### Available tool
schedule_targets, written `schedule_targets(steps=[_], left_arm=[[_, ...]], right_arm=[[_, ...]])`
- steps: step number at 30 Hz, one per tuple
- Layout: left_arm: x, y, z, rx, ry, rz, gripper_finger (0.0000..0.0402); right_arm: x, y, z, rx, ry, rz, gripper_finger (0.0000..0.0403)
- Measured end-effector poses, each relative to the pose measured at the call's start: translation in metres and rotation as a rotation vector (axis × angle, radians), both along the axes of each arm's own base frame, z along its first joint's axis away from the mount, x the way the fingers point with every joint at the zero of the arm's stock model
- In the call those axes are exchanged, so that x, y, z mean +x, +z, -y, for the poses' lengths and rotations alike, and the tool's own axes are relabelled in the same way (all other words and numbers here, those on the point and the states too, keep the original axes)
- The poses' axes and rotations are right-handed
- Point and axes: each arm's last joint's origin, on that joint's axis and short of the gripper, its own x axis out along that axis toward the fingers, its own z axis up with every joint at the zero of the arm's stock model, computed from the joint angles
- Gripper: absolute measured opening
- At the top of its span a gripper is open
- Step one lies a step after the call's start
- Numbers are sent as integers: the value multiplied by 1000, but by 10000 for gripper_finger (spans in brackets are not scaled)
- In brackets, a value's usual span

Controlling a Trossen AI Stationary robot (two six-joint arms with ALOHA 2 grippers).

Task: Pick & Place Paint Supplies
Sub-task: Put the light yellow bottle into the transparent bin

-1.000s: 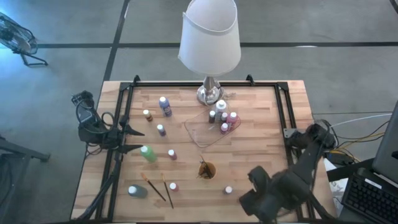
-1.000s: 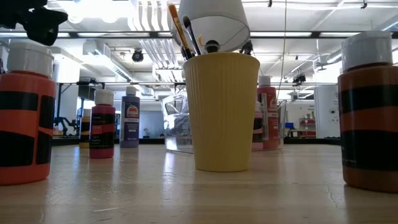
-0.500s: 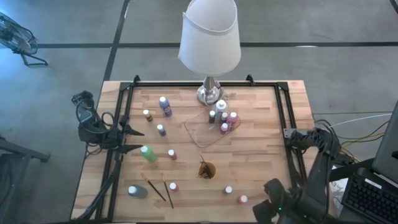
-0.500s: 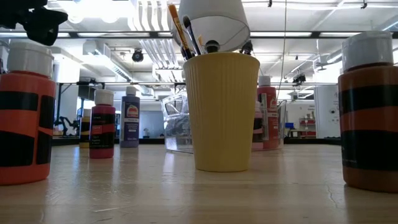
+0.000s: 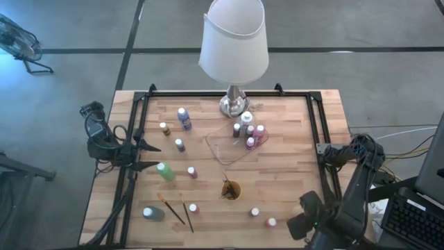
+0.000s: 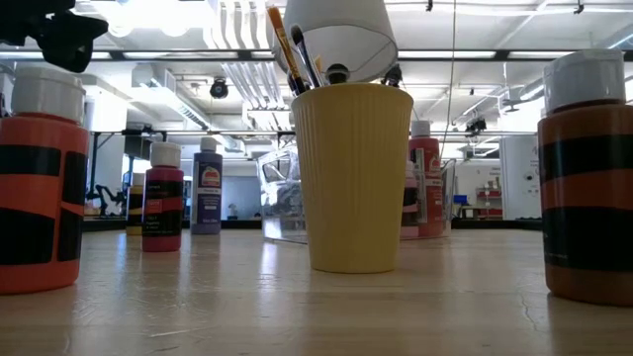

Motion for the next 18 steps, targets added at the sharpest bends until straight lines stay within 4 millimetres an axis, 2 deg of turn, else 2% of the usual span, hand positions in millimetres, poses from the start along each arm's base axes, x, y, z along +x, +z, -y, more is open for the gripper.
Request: schedule_targets(steps=[7,18], left_arm=[[0,0,0,0,0,0,218],[0,0,0,0,0,0,218]], right_arm=[[-11,-3,18,-23,-33,-13,211],[-15,-18,21,-47,-42,-82,244]])
